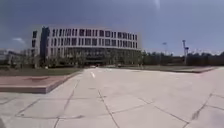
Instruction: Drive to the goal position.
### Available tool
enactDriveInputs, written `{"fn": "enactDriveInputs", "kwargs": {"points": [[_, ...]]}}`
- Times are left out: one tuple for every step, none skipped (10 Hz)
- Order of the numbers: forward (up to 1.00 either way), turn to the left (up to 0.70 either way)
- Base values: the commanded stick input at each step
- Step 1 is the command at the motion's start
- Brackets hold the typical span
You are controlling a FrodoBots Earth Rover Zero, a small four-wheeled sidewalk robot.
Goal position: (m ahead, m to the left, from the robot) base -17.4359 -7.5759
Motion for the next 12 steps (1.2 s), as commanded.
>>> {"fn": "enactDriveInputs", "kwargs": {"points": [[0.84,0.00],[0.84,0.00],[0.84,0.00],[0.84,0.00],[0.84,0.00],[0.84,0.00],[0.84,0.00],[0.84,0.03],[0.84,0.27],[0.84,0.32],[0.84,0.32],[0.84,0.29]]}}
